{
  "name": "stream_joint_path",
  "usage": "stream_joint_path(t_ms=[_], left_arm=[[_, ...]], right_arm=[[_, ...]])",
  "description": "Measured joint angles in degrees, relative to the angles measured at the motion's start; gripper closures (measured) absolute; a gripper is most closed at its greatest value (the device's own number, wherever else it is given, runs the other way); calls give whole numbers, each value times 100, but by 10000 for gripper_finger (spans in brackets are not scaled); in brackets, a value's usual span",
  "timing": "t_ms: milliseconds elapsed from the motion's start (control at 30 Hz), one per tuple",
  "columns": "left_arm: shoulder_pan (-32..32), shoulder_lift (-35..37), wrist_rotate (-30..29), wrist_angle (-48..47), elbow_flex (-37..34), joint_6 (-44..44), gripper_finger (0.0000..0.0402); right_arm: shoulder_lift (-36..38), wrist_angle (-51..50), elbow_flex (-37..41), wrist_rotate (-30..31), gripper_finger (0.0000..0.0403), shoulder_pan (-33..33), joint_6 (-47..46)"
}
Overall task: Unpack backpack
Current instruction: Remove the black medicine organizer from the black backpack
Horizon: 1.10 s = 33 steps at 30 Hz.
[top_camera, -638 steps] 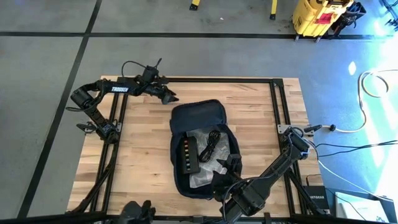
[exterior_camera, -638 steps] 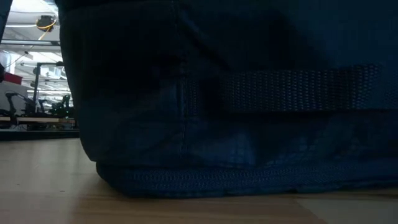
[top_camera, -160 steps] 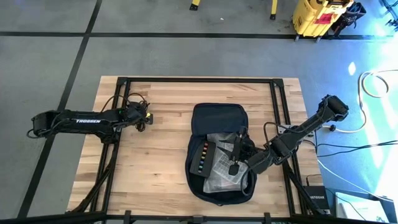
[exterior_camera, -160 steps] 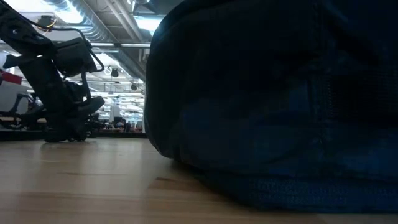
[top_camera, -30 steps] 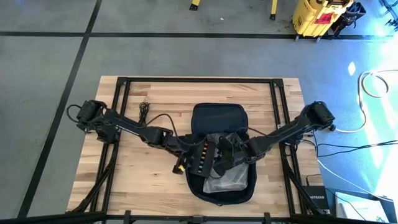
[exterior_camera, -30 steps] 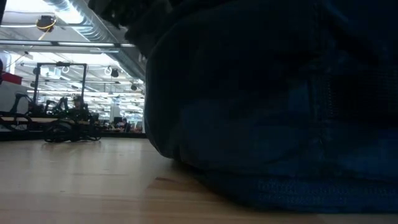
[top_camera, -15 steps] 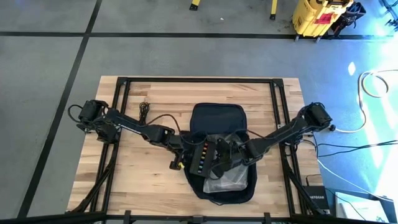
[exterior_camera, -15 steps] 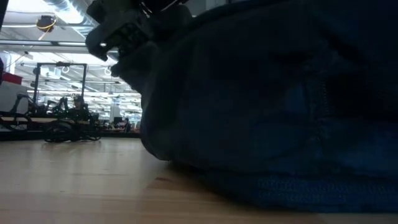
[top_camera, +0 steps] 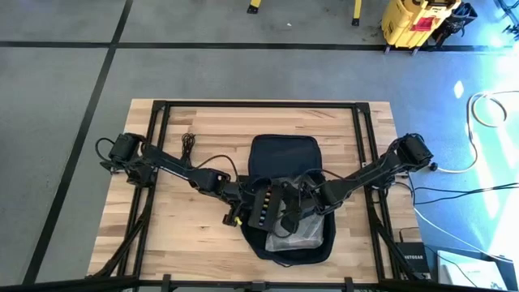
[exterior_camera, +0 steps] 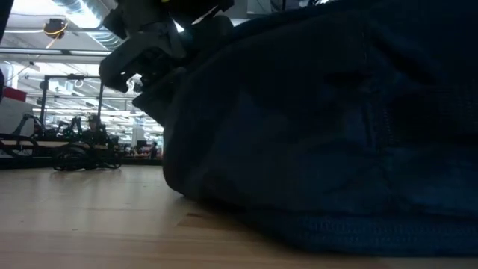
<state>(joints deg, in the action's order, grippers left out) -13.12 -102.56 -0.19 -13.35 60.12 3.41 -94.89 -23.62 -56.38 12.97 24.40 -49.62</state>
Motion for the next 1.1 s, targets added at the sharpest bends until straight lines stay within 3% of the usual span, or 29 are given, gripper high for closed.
stream_joint_path(t_ms=[233,633,1100], left_arm=[[-2,-182,134,116,0,-163,165],[-4,-222,196,446,316,-519,165],[44,-559,-51,341,406,-143,165]], right_arm=[[0,-371,0,-574,249,-5,1393],[-398,6,0,-576,249,-6,1451],[-684,322,-7,-558,249,-6,1491]])
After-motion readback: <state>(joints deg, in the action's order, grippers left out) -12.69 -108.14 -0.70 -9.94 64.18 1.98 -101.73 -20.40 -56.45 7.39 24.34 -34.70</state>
